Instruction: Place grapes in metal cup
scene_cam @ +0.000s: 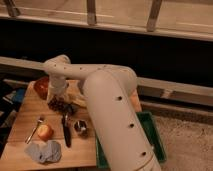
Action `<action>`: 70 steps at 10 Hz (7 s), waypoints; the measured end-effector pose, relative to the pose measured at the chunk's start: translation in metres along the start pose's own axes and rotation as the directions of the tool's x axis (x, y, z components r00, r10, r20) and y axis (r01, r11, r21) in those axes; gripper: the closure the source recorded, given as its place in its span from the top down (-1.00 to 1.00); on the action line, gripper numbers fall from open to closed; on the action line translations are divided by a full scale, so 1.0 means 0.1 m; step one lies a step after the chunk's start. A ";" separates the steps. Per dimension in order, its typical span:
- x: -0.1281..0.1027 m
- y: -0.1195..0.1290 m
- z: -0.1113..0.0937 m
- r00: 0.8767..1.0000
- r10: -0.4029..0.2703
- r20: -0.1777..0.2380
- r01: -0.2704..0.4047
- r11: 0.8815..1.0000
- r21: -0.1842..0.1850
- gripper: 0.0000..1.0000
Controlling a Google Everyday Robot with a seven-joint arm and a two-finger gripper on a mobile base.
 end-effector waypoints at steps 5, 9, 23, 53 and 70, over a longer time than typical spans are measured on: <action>-0.09 -0.04 0.31 0.999 -0.019 -0.035 0.018 0.999 -0.032 0.39; -0.04 -0.09 0.62 0.995 -0.014 -0.100 0.007 0.998 -0.063 -0.07; 0.27 -0.05 -0.67 0.994 0.001 0.106 0.000 1.000 -0.007 -1.00; 2.15 -1.11 -1.18 0.929 0.346 0.134 -0.339 0.938 -0.070 -1.00; 1.69 -0.92 -0.43 0.965 0.254 -0.067 -0.260 0.958 -0.121 0.38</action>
